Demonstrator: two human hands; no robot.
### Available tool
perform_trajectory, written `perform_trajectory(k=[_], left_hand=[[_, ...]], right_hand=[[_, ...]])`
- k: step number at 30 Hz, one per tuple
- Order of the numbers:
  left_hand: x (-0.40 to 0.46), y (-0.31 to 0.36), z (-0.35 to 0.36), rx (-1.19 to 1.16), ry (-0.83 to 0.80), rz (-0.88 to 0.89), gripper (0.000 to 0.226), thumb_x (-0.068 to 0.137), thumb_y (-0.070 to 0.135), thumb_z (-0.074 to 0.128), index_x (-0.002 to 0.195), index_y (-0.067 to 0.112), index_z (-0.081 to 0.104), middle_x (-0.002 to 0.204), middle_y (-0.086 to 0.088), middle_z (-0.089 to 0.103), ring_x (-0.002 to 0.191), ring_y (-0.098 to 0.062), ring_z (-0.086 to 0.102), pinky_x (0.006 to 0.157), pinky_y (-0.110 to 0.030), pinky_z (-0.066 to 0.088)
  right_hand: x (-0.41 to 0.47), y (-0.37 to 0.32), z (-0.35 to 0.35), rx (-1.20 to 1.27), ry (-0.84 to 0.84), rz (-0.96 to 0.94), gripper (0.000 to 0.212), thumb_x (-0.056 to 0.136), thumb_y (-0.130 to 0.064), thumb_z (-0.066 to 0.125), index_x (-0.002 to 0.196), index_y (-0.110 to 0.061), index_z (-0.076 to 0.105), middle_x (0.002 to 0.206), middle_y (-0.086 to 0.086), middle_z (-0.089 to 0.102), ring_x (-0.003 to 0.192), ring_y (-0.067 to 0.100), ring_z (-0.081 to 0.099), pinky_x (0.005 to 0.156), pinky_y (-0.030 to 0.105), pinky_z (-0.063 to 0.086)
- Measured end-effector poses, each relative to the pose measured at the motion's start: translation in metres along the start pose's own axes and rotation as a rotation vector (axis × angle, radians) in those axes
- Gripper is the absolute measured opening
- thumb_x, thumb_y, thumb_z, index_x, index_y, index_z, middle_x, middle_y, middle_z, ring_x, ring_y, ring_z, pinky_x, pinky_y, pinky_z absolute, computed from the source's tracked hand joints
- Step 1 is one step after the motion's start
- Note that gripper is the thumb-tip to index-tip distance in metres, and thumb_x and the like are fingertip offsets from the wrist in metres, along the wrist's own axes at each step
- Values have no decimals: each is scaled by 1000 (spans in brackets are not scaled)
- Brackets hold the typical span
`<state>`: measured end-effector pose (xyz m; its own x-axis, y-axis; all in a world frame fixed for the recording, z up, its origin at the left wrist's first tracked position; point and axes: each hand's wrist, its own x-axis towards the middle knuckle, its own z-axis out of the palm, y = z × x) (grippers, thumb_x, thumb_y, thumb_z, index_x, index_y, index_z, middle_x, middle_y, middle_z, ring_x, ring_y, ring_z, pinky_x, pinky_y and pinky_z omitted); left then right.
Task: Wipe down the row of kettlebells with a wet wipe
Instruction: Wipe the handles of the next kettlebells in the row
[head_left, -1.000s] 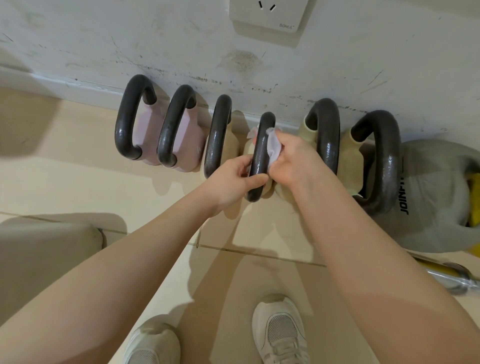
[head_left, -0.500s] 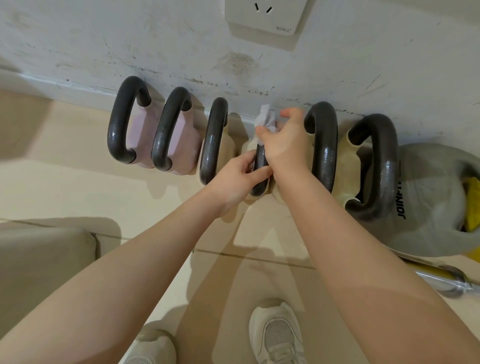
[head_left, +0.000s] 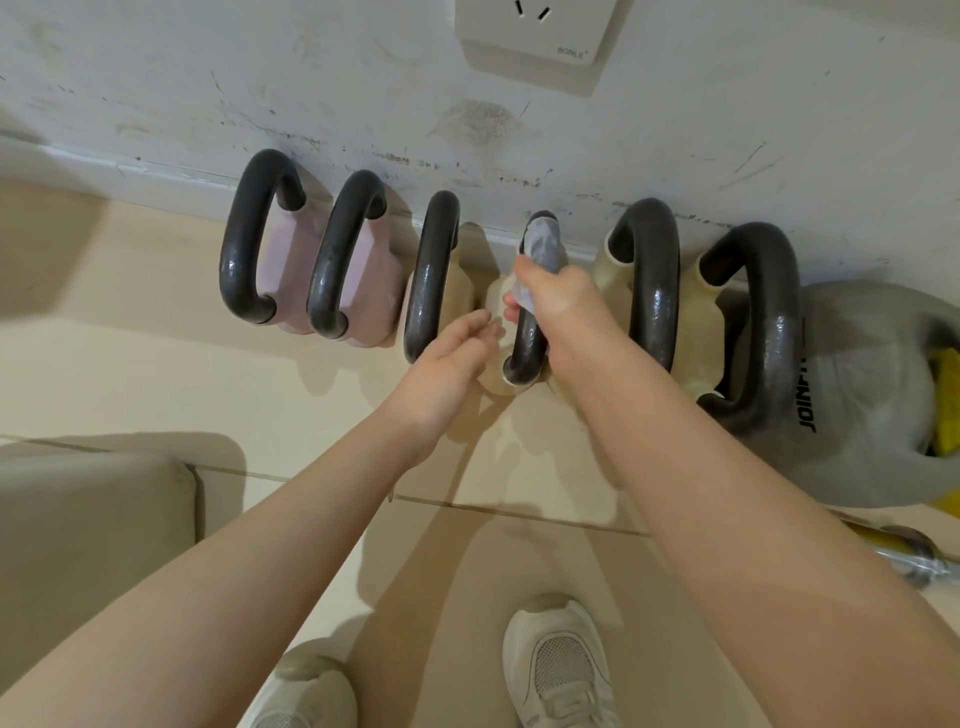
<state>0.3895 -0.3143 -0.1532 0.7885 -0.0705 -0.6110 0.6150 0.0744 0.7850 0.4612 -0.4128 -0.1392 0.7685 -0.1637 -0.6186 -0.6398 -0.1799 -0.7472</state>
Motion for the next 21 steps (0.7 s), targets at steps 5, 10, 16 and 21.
perform_trajectory(k=[5,10,16,21], left_hand=[[1,12,3,-118,43,3,31,96,45,37,107,24,57,116,5,60,120,-10,50,113,-34,31],[-8,5,11,-28,7,-36,49,97,51,23,127,23,50,134,5,53,129,-8,43,116,-35,24],[-12,0,10,19,32,-31,55,99,48,18,141,19,38,147,5,38,138,-9,32,116,-29,21],[-13,0,1,32,35,-56,50,98,51,19,131,28,49,133,15,50,132,-6,37,110,-24,22]], right_hand=[[-1,3,6,-95,64,-108,28,94,-36,46,94,-10,55,77,3,63,77,21,59,75,32,47],[-36,56,3,-265,77,-215,21,91,-26,50,99,-7,48,97,10,60,82,23,58,66,32,43],[-21,59,18,-292,312,-264,29,80,-31,59,97,-8,56,129,9,48,112,28,50,97,47,42],[18,22,14,-114,260,-172,42,85,-35,59,110,-2,54,118,10,53,97,23,57,91,36,48]])
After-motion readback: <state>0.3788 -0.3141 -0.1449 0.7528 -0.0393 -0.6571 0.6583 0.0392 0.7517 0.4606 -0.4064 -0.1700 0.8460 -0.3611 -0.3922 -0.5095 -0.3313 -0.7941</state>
